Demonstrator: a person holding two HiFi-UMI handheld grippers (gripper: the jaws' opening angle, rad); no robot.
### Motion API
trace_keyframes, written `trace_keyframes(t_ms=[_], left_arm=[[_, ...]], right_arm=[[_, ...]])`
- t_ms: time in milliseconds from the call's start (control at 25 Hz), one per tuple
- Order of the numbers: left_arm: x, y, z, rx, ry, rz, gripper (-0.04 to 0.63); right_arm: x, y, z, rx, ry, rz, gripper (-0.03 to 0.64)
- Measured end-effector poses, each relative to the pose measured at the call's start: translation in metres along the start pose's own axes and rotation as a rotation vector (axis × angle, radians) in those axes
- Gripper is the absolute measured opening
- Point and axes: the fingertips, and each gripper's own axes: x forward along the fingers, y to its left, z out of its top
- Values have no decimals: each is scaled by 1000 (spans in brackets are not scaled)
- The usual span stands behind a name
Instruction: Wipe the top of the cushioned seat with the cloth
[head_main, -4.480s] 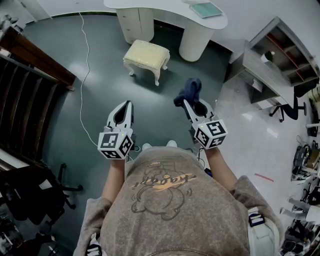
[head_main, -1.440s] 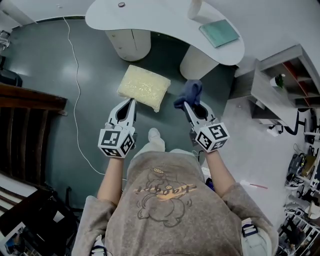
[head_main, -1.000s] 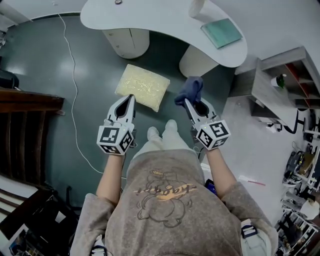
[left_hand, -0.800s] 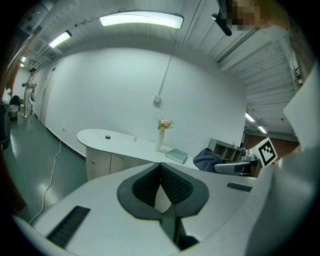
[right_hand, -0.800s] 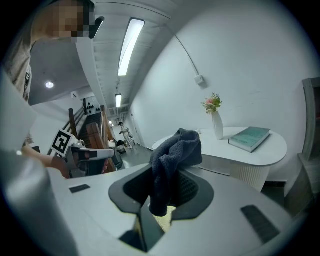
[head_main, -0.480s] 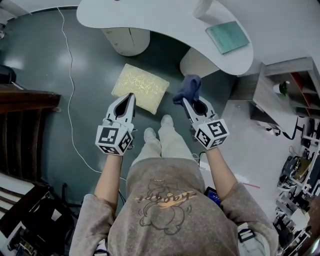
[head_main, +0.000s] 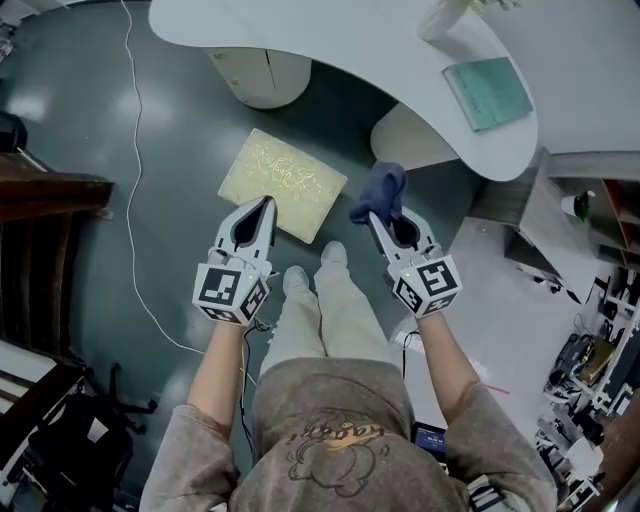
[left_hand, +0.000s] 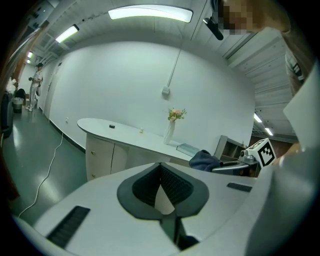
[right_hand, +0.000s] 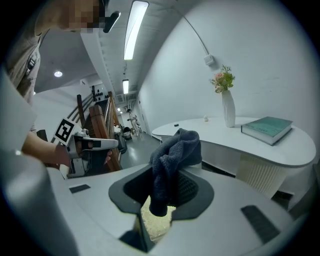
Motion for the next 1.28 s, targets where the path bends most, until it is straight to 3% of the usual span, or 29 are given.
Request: trace_keyframes(t_ms=[400, 920, 1280], left_arm=[[42, 38, -61, -10, 12, 31, 15], [51, 37, -104, -32, 35, 27, 15], [63, 44, -136, -37, 62, 40, 15]], right_arm=[[55, -28, -66, 6, 58, 35, 101], [101, -54, -141, -143, 204, 92, 101], [155, -100, -225, -289, 394, 104, 101]])
